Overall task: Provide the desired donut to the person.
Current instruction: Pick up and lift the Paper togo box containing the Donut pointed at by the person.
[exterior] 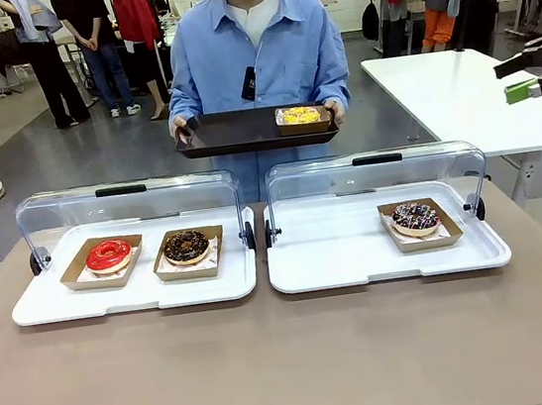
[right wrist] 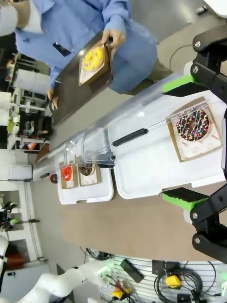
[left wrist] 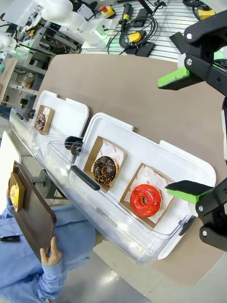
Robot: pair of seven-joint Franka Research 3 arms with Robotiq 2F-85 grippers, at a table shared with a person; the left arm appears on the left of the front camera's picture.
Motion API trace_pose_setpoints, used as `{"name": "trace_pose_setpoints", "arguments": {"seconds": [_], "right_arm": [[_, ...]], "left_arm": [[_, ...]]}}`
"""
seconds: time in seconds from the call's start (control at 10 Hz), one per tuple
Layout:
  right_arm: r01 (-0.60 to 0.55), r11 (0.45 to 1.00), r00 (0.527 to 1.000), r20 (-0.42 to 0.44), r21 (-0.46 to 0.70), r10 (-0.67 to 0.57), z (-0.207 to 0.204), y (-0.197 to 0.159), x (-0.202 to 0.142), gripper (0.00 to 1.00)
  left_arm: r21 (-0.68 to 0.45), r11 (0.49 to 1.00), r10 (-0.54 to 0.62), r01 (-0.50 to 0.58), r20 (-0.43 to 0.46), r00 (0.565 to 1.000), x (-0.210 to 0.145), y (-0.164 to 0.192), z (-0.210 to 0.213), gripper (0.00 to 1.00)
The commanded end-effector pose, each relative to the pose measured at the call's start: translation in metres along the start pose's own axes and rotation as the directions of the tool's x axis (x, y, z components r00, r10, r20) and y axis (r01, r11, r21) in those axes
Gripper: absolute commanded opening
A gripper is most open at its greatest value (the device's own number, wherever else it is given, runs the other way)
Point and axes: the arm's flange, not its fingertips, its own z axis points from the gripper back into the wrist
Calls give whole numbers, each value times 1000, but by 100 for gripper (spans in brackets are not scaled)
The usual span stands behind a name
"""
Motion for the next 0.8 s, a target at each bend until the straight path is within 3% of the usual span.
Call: {"name": "trace_pose_setpoints", "arguments": {"seconds": [0.0,0.2,0.3,0.7], "right_arm": [[-25,1000,999,-21,16,26,1,5,6,100],[-8,1000,1000,-3,3,8,-1,1,4,100],[14,999,1000,7,50,-15,3,-8,0,100],[-3,990,1000,31,144,-2,35,-18,-54,100]], "left_arm": [[-6,1000,-9,9,21,1000,1,0,1,100],[-6,1000,-9,9,21,1000,1,0,1,100],[-6,1000,-9,9,21,1000,1,0,1,100],[-6,1000,-9,9,21,1000,1,0,1,100]]}}
